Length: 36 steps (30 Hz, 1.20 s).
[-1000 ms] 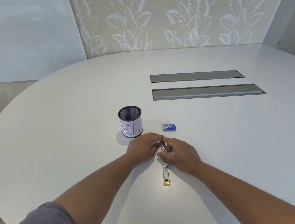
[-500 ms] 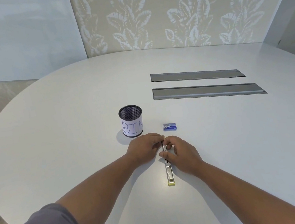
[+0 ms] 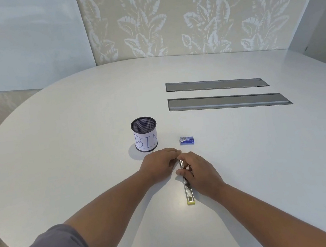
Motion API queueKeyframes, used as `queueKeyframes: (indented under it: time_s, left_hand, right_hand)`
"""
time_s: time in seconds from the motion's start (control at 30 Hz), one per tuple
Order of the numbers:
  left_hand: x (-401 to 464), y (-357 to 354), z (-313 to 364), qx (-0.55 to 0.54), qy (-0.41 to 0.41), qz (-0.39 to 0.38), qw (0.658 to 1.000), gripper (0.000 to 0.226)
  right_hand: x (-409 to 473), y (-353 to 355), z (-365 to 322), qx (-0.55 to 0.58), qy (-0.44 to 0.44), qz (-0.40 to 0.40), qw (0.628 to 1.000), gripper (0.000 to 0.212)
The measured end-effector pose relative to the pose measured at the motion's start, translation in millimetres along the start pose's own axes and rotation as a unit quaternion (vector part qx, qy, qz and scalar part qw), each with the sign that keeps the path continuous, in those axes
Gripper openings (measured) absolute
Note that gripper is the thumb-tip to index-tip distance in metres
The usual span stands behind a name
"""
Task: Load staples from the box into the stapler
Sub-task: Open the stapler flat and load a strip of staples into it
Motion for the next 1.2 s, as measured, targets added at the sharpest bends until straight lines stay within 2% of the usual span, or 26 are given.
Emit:
queueKeyframes:
  time_s: [0.07, 0.27, 0.43, 0.57, 0.7, 0.93, 1.2]
  left_hand:
    - [-0.9, -0.4, -0.9, 0.003, 0.005, 0.007, 1.000, 0.033]
    - [-4.4, -3.0, -3.3, -0.003, 0.016, 0.025, 1.000, 0.036]
    - [-2.8, -5.5, -5.6, -0.015, 0.033, 0.015, 0.999, 0.035]
    - [-3.3, -6.4, -11.1, -0.057, 0.091, -0.010, 0.994, 0.034]
    - [4.0, -2.9, -16.5, -0.144, 0.193, -0.040, 0.970, 0.022]
    - [12.9, -4.6, -16.5, -0.295, 0.271, -0.045, 0.915, 0.010]
    - [21.0, -2.8, -11.5, -0.326, 0.317, -0.066, 0.888, 0.011]
  right_hand:
    - [-0.6, 1.3, 0.5, 0.002, -0.014, 0.004, 1.000, 0.035]
    - [-4.8, 5.1, 4.1, 0.002, -0.024, 0.031, 0.999, 0.021]
    - [-4.9, 4.6, 5.2, 0.008, -0.020, 0.025, 0.999, 0.021]
    - [-4.1, 4.4, 5.3, 0.005, -0.018, 0.028, 0.999, 0.022]
    - [-3.6, 4.1, 7.2, 0.015, -0.025, 0.032, 0.999, 0.026]
    - [-2.6, 2.9, 9.1, 0.018, -0.026, 0.034, 0.999, 0.030]
    - [-2.7, 3.8, 9.1, 0.013, -0.029, 0.031, 0.999, 0.034]
Point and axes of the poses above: each hand's wrist, its own x-axis towards the middle knuckle, its own y-axis out of the back of the hand, z = x × y, the point moved 5 cm from there along x, towards the middle knuckle, and after that the axes turned 13 degrees about x, right-handed, at the moved point
